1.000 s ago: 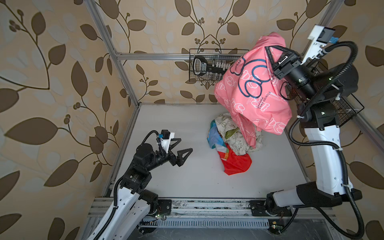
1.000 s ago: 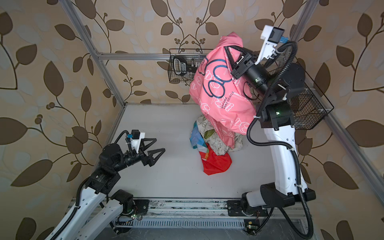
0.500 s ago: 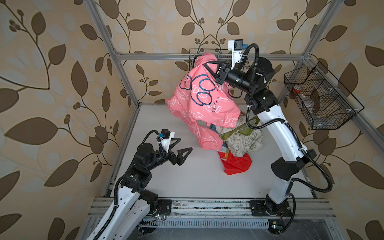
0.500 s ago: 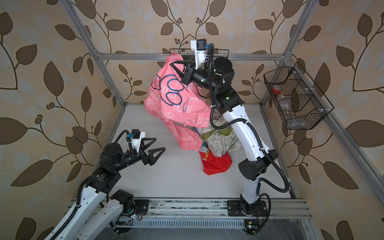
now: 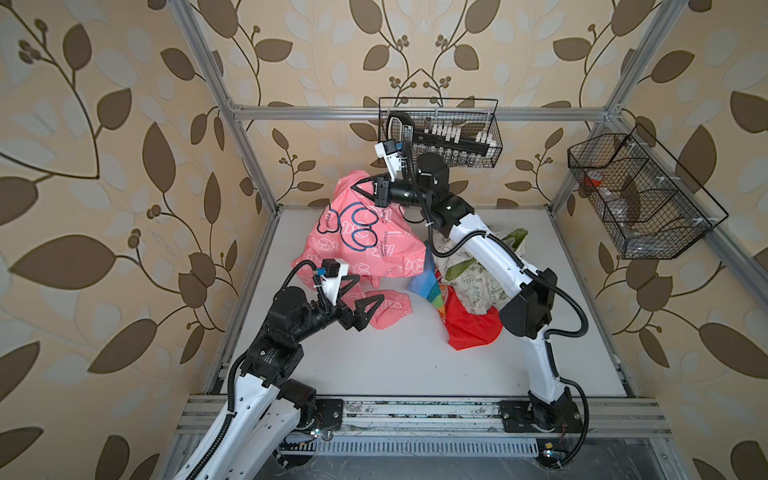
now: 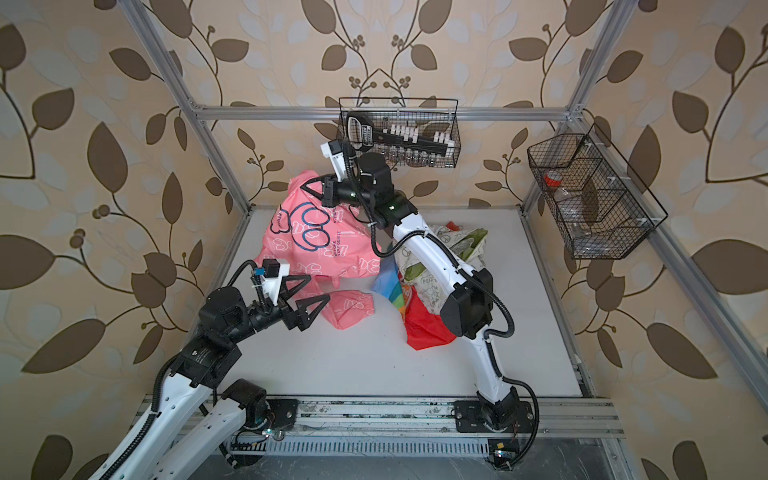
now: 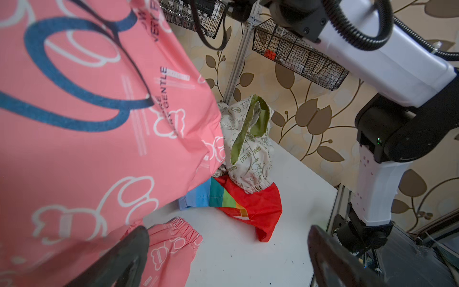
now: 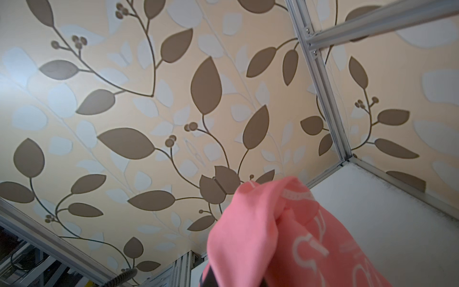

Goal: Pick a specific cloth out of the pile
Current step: 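Swing the pink garment across toward the left gripper and lower it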

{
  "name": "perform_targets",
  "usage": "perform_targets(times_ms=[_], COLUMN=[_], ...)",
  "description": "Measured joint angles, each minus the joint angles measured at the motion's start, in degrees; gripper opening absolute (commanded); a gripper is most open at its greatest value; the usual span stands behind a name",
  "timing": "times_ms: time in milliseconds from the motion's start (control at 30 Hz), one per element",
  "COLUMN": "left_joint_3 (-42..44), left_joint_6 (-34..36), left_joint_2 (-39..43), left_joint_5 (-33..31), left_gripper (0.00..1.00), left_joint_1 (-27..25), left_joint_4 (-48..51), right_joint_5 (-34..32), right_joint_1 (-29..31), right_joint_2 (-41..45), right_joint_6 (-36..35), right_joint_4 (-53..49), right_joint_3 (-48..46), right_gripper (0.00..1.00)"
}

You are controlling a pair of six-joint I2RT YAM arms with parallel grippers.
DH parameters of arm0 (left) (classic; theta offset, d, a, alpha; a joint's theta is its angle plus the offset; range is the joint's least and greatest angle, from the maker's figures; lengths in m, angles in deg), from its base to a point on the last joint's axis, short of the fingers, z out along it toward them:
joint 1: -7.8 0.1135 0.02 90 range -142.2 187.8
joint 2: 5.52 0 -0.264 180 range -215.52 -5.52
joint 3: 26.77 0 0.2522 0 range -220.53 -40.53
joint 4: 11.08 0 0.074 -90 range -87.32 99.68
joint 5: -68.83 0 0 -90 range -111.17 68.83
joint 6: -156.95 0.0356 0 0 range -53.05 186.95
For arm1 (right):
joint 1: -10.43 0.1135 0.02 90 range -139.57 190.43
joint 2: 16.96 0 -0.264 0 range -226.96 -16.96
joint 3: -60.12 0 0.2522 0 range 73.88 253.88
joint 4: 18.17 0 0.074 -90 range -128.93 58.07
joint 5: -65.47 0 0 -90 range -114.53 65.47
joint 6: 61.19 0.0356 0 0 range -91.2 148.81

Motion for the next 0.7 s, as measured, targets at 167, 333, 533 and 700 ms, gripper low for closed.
perform_targets(times_ms=[167,333,533,700], left_joint_3=[0.0,0.0,0.0,0.0], left_joint_6=[0.17,0.17,0.17,0.2], left_joint_2=[0.02,0.39,1.18,1.84], left_joint_5=[-0.31,-0.94,-1.51,-2.64], left_gripper=[0.99,0.99,0.99,0.99], left_joint_1=[0.0,-0.02,-0.02,-0.02], left_joint_4=[0.02,0.04,0.04,0.04], right_joint_5=[1.11,1.14,1.73,2.03], right_joint_1=[0.0,0.0,0.59,3.32], right_joint_2=[0.15,4.72,5.27,1.97], right_joint_6=[-1.7,-3.96,-3.93,-3.93], right_joint_4=[-1.22,-0.39,2.43,5.62], right_joint_3=[-4.07,-17.42,-29.86,-31.23], right_gripper=[0.0,0.0,0.0,0.0])
